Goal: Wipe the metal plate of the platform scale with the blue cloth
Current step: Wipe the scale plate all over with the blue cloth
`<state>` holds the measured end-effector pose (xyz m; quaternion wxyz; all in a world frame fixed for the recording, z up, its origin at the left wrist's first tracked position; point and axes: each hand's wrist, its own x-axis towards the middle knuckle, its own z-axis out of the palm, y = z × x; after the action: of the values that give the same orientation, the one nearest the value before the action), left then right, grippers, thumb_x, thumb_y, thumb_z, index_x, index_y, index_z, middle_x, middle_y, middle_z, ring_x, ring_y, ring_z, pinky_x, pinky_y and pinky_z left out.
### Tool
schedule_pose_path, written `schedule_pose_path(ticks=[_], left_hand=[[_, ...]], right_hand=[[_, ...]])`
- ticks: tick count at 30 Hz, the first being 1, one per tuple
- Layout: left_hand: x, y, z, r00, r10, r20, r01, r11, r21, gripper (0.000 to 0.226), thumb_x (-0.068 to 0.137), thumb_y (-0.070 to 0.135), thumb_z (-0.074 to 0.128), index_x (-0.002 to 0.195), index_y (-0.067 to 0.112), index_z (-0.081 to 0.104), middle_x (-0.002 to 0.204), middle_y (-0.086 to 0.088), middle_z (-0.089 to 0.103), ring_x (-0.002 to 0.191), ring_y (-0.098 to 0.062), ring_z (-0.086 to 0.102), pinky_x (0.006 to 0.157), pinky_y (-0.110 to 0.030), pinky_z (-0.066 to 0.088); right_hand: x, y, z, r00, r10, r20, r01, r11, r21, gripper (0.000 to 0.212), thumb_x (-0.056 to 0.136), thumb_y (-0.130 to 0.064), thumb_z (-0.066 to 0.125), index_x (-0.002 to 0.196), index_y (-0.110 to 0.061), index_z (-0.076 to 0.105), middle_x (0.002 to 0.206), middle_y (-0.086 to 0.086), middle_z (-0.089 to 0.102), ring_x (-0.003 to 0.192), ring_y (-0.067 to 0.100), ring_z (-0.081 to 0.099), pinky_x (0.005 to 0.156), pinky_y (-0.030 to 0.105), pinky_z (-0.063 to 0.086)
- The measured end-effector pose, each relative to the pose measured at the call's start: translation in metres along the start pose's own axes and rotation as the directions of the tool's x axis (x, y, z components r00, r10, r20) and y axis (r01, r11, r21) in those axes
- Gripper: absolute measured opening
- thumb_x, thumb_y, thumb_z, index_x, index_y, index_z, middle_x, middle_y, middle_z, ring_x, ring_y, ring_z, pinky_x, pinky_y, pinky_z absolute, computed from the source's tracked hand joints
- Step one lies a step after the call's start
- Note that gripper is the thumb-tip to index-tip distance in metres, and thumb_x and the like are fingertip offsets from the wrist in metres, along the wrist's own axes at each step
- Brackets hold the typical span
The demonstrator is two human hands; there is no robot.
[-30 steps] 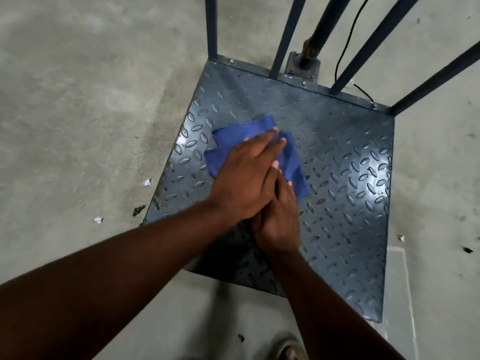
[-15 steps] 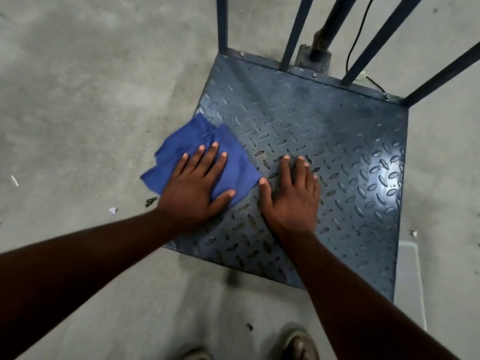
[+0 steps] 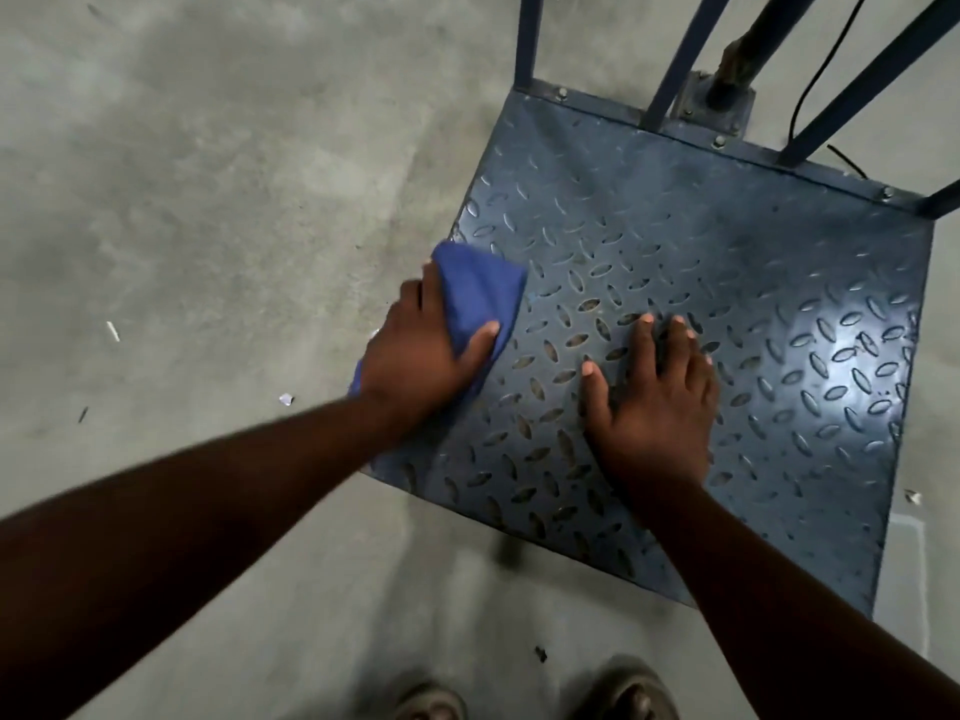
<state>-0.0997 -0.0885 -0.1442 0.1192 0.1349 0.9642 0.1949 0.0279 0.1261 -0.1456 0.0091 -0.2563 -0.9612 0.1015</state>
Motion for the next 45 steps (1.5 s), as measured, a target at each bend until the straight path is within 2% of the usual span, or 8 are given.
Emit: schedule_pose_path(ticks=[5,9,15,20,26,30,34,45], left_hand=[[0.072,0.013,-0.008,0.993,-0.1,0.059,0.11,0.971,-0.213,0.091,0.094,0.083,0.047,0.15,0.011,0.046,0.146,-0.013,0.061,0.127,-0.034,0.062,0.101,-0.038,0.048],[-0.014,-0.016,-0.008,0.979,-0.17,0.112,0.198,0.922,-0.332,0.062,0.102,0.066,0.055,0.142,0.019,0.053,0.135,-0.008,0.069,0.119,-0.033,0.066,0.094,-0.037,0.049],[-0.099,-0.043,-0.013,0.975,-0.194,0.104,0.22,0.875,-0.432,0.031,0.097,0.064,0.06,0.116,0.04,0.057,0.102,0.02,0.069,0.094,0.004,0.066,0.076,-0.017,0.045],[-0.016,-0.026,-0.001,0.965,-0.238,0.11,0.261,0.909,-0.325,0.053,0.102,0.066,0.055,0.115,0.016,0.062,0.107,-0.009,0.074,0.103,-0.034,0.069,0.08,-0.037,0.048],[0.06,-0.007,-0.012,0.956,-0.194,0.218,0.277,0.84,-0.467,0.067,0.091,0.073,0.067,0.13,0.02,0.069,0.126,-0.004,0.074,0.115,-0.024,0.07,0.099,-0.035,0.054],[-0.012,-0.023,-0.014,0.95,-0.208,0.232,0.296,0.834,-0.466,0.065,0.095,0.062,0.07,0.145,0.023,0.057,0.132,0.012,0.063,0.118,-0.01,0.06,0.094,-0.027,0.043],[-0.034,-0.026,-0.014,0.969,-0.183,0.165,0.236,0.883,-0.405,0.069,0.091,0.061,0.075,0.145,0.022,0.056,0.134,0.003,0.069,0.12,-0.022,0.066,0.089,-0.03,0.045],[0.174,0.047,-0.017,0.986,-0.128,0.108,0.164,0.876,-0.453,0.079,0.091,0.068,0.073,0.146,0.015,0.054,0.145,-0.005,0.064,0.13,-0.023,0.063,0.089,-0.021,0.041]], right_hand=[[0.001,-0.001,0.001,1.0,-0.001,-0.01,0.001,1.0,-0.011,0.077,0.101,-0.064,0.04,0.162,-0.019,0.025,0.168,0.017,0.021,0.152,0.041,0.023,0.125,0.056,0.019],[0.001,-0.002,0.001,1.0,0.005,-0.005,-0.005,1.0,-0.016,0.076,0.101,-0.063,0.04,0.162,-0.019,0.025,0.168,0.018,0.021,0.152,0.041,0.023,0.125,0.056,0.018],[0.001,-0.002,0.002,1.0,0.0,-0.019,0.0,1.0,-0.029,0.076,0.102,-0.061,0.042,0.162,-0.017,0.025,0.167,0.02,0.022,0.152,0.042,0.022,0.124,0.054,0.016],[0.002,-0.001,0.001,1.0,0.001,-0.004,-0.001,0.999,-0.034,0.078,0.101,-0.06,0.043,0.163,-0.017,0.024,0.168,0.019,0.021,0.153,0.04,0.021,0.125,0.054,0.016],[0.002,0.0,0.003,1.0,0.0,-0.004,0.0,1.0,-0.023,0.077,0.102,-0.061,0.039,0.162,-0.017,0.024,0.168,0.019,0.021,0.153,0.04,0.022,0.125,0.055,0.017],[0.003,0.0,0.003,0.999,-0.026,0.028,0.027,0.999,-0.043,0.079,0.103,-0.062,0.03,0.165,-0.016,0.016,0.172,0.016,0.012,0.159,0.031,0.011,0.127,0.054,0.012],[0.004,0.002,0.003,0.996,-0.056,0.066,0.061,0.996,-0.066,0.075,0.105,-0.062,0.027,0.166,-0.024,0.007,0.173,0.012,0.003,0.16,0.026,0.0,0.129,0.053,0.006],[0.005,0.001,-0.003,0.993,-0.041,0.11,0.047,0.998,-0.05,0.074,0.104,-0.067,0.023,0.166,-0.032,0.003,0.174,0.008,-0.002,0.16,0.023,-0.006,0.129,0.051,0.004]])
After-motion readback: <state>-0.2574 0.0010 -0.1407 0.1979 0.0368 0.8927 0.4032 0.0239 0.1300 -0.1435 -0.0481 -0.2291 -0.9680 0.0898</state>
